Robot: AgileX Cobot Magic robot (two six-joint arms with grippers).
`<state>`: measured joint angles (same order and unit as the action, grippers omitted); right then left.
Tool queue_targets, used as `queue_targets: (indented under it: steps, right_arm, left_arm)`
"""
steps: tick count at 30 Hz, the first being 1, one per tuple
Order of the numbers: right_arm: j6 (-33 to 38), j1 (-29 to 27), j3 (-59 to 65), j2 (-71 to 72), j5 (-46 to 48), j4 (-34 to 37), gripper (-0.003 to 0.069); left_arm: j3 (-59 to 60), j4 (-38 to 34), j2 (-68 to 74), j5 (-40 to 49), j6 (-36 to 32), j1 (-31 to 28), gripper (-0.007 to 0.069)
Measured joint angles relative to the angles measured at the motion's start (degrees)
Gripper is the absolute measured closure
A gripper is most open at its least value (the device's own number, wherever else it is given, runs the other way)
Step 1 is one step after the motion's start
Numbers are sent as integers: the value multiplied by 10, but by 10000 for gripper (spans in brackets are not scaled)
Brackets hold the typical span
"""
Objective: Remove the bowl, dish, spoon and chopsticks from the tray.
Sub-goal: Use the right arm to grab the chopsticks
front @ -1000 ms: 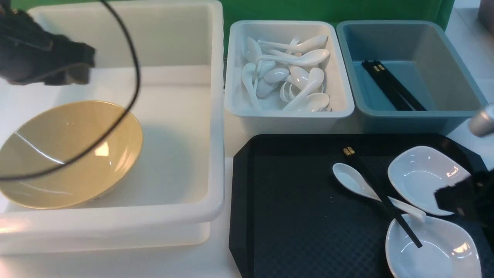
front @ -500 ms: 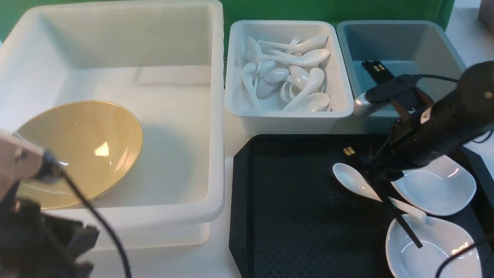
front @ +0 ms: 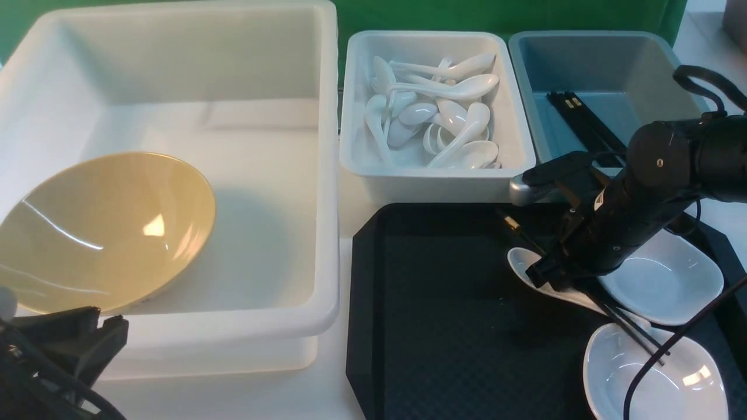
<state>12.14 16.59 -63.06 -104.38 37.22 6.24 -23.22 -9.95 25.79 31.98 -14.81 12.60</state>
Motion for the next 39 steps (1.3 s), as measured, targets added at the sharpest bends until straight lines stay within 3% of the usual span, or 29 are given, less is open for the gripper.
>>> queue_targets:
  steps: [12, 30, 35, 39]
  right_arm:
    - [10, 25, 0, 123, 94, -2, 600]
    - [10, 40, 1, 25, 34, 0, 592]
    - [10, 40, 1, 10, 33, 0, 544]
    - [8, 40, 1, 9, 33, 0, 431]
  left_arm:
    - [1, 3, 0, -9, 0, 0, 467]
    - [1, 4, 0, -13, 0, 0, 467]
    - [1, 4, 0, -13, 0, 0, 467]
    - [1, 2, 0, -13, 0, 0, 467]
